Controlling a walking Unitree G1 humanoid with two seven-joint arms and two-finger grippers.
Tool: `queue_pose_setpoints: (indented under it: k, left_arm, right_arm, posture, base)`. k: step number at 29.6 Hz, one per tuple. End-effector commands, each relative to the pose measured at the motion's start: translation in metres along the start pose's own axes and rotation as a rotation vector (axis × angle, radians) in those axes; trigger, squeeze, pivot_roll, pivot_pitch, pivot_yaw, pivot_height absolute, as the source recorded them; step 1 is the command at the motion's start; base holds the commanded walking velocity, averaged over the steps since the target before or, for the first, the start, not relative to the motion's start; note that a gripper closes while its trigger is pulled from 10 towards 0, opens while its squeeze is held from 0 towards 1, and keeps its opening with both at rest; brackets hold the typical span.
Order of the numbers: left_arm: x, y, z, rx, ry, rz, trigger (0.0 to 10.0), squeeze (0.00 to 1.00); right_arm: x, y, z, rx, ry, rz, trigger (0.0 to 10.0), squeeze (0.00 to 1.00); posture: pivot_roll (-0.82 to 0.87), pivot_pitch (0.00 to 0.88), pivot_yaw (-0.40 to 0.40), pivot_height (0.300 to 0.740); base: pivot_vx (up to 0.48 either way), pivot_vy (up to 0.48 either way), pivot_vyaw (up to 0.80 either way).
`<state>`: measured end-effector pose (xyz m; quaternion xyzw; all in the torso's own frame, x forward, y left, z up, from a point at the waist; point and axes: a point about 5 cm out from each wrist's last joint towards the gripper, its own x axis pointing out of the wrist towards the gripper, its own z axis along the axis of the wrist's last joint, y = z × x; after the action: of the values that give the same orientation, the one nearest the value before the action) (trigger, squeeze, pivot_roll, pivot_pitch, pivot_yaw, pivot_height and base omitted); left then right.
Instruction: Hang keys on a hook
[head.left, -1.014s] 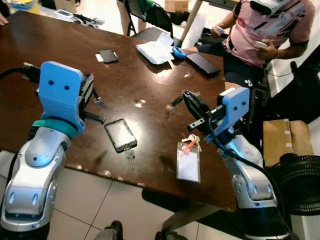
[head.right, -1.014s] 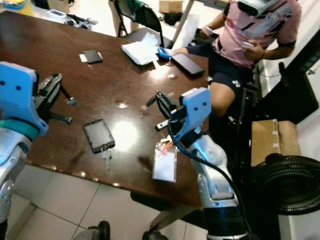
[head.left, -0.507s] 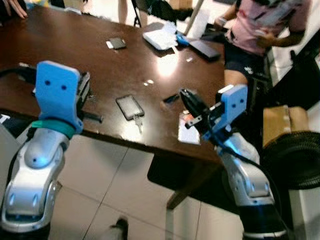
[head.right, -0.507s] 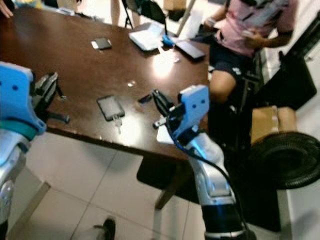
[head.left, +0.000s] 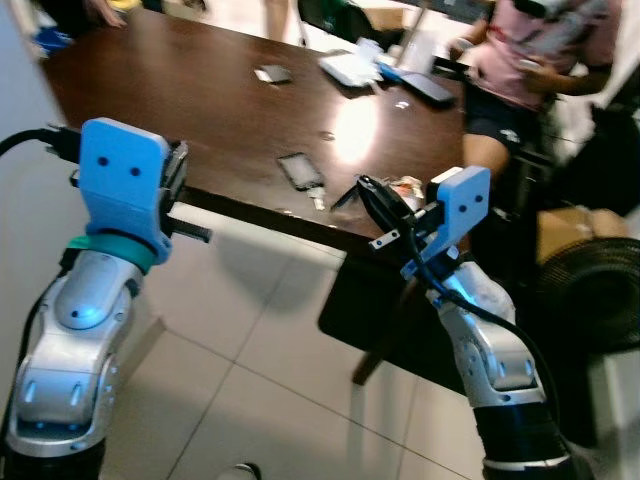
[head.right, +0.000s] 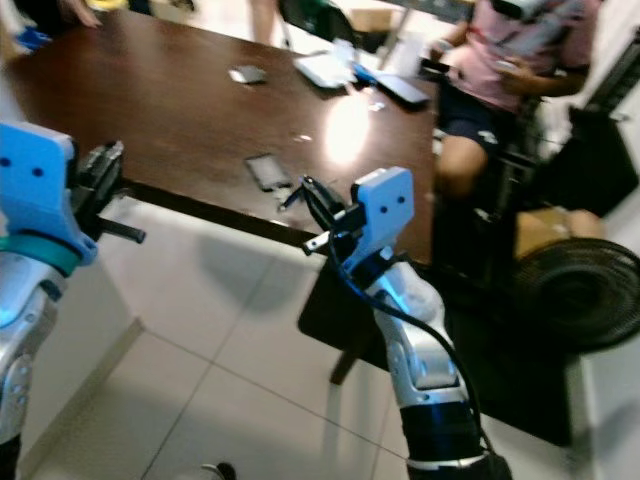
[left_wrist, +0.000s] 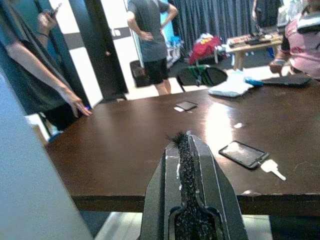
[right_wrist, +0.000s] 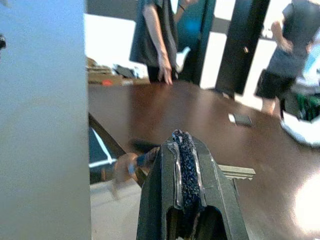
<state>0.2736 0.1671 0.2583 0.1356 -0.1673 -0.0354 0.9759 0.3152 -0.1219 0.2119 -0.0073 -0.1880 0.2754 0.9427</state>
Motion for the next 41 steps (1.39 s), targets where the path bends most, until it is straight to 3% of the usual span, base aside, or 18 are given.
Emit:
queue_pose_setpoints:
  k: [1, 15, 26, 41]
  left_arm:
    - [0.001, -0.001, -0.003, 0.011, 0.019, -0.002, 10.0, 0.00]
    - [0.005, -0.007, 0.002, 0.024, -0.009, -0.028, 10.0, 0.00]
    - [0.011, -0.001, 0.020, 0.114, -0.159, -0.016, 10.0, 0.00]
    - [0.029, -0.003, 0.024, 0.086, -0.178, -0.055, 10.0, 0.00]
  right_arm:
    - [0.003, 0.000, 0.006, -0.002, -0.031, 0.001, 10.0, 0.00]
    - [0.009, 0.001, 0.010, -0.004, -0.058, 0.007, 10.0, 0.00]
    - [0.013, -0.002, 0.011, -0.013, -0.077, -0.002, 10.0, 0.00]
    - [0.017, -0.003, 0.010, -0.026, -0.098, -0.021, 10.0, 0.00]
  posture:
    - [0.11, 0.001, -0.027, 0.740]
    - [0.12, 0.000, -0.022, 0.740]
    - [0.11, 0.000, -0.002, 0.740]
    - [0.10, 0.000, 0.056, 0.740]
  base:
    - [0.000, 0.000, 0.80]
    - [0.000, 0.000, 0.80]
    - [0.000, 0.000, 0.80]
    - [0.000, 0.000, 0.80]
